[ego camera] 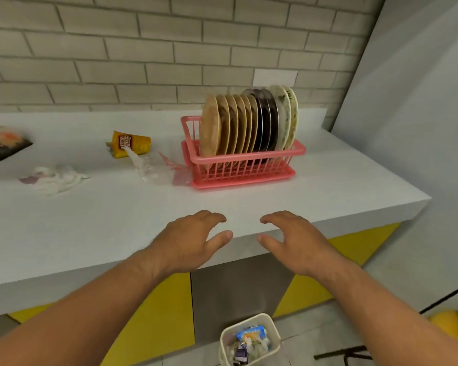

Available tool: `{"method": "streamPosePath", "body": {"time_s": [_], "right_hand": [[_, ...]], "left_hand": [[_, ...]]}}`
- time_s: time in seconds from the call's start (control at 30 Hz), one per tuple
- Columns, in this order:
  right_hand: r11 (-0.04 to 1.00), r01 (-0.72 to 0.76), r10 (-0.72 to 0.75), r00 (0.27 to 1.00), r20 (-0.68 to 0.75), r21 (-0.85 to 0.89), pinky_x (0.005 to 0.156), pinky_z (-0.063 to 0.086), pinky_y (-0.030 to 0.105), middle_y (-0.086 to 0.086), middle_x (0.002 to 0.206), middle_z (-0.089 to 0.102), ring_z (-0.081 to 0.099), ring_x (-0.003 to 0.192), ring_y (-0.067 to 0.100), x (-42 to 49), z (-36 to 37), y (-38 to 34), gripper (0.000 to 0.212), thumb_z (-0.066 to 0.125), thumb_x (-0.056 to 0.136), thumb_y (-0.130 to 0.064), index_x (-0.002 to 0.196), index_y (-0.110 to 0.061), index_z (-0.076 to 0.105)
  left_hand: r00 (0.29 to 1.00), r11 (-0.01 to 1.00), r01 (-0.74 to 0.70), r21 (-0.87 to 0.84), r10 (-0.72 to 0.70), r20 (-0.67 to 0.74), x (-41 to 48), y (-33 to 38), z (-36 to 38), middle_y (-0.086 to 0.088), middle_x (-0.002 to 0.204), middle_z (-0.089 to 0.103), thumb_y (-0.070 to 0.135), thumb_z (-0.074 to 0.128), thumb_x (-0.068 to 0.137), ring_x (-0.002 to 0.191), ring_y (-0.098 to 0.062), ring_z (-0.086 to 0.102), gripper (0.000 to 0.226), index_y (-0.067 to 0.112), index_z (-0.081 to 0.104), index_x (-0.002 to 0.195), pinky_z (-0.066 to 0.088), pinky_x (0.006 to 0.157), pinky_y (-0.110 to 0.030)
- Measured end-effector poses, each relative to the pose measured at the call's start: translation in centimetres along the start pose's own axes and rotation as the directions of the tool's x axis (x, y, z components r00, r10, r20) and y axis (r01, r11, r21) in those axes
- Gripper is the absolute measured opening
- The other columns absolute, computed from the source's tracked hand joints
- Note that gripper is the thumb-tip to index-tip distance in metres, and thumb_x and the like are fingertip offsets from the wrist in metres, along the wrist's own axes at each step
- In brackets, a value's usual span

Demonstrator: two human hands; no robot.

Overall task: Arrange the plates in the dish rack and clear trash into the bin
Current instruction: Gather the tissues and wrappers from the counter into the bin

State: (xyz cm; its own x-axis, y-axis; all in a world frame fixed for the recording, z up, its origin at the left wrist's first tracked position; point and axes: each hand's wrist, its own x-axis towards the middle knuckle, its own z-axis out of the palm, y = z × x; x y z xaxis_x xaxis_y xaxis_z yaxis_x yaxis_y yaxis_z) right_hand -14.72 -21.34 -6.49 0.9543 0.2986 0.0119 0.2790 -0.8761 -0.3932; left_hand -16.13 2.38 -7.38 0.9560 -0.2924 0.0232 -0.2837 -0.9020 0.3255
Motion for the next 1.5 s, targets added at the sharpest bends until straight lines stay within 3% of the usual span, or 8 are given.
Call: {"method": "streamPosePath", "body": {"time_s": [0.37, 0.83, 0.97, 1.17, 1.5], "right_hand": [[0.998, 0.002, -0.001, 1.000, -0.009, 0.056, 0.110, 0.035, 0.032, -0.014, 0.147, 0.041, 0.039, 0.133, 0.010, 4.4, 1.0, -4.5, 0.047, 0.049, 0.094, -0.053, 0.138, -0.034, 0.046], [0.991, 0.101, -0.102, 0.995, 0.008, 0.089, 0.102, 0.042, 0.031, -0.012, 0.136, 0.052, 0.049, 0.121, 0.011, 15.1, 4.0, -10.7, 0.044, 0.053, 0.094, -0.048, 0.135, -0.032, 0.051], [0.987, 0.130, -0.130, 0.991, -0.007, 0.093, 0.094, 0.044, 0.027, -0.012, 0.124, 0.059, 0.053, 0.111, 0.011, 17.4, 5.7, -14.2, 0.038, 0.055, 0.093, -0.045, 0.128, -0.030, 0.058], [0.989, 0.108, -0.106, 0.994, -0.024, 0.101, 0.091, 0.046, 0.025, -0.010, 0.122, 0.061, 0.057, 0.104, 0.008, 21.2, 9.9, -21.9, 0.037, 0.055, 0.094, -0.044, 0.126, -0.028, 0.059], [0.993, 0.047, -0.053, 0.997, 0.059, 0.104, 0.095, 0.046, 0.029, -0.007, 0.126, 0.059, 0.055, 0.111, 0.013, 28.9, 17.2, -31.8, 0.035, 0.053, 0.095, -0.043, 0.126, -0.028, 0.059]], "left_hand": [[0.997, 0.998, 0.071, -0.002, -0.071, -0.008, 1.2, -5.1, -3.9, 0.016, 0.146, 0.040, 0.072, 0.023, 0.086, 0.130, -0.010, 0.041, 0.062, 0.039, 0.039, 0.137, 0.038, 0.106, -0.036], [0.982, 0.984, 0.177, -0.022, -0.178, -0.060, 4.2, -14.9, -6.9, 0.017, 0.143, 0.042, 0.068, 0.025, 0.089, 0.127, -0.008, 0.044, 0.058, 0.038, 0.042, 0.136, 0.038, 0.104, -0.031], [0.984, 0.986, 0.167, -0.019, -0.168, -0.050, 5.1, -19.2, -8.0, 0.017, 0.144, 0.042, 0.069, 0.024, 0.088, 0.126, -0.009, 0.045, 0.059, 0.039, 0.043, 0.135, 0.040, 0.103, -0.032], [0.992, 0.994, 0.103, -0.022, -0.104, -0.068, 5.2, -28.4, -10.9, 0.018, 0.141, 0.045, 0.067, 0.027, 0.089, 0.120, -0.007, 0.049, 0.056, 0.038, 0.045, 0.134, 0.044, 0.098, -0.030], [0.991, 0.989, 0.115, -0.093, -0.121, -0.061, 5.4, -42.1, -13.6, 0.018, 0.133, 0.051, 0.067, 0.026, 0.087, 0.115, -0.006, 0.052, 0.059, 0.034, 0.053, 0.128, 0.043, 0.098, -0.029]]}}
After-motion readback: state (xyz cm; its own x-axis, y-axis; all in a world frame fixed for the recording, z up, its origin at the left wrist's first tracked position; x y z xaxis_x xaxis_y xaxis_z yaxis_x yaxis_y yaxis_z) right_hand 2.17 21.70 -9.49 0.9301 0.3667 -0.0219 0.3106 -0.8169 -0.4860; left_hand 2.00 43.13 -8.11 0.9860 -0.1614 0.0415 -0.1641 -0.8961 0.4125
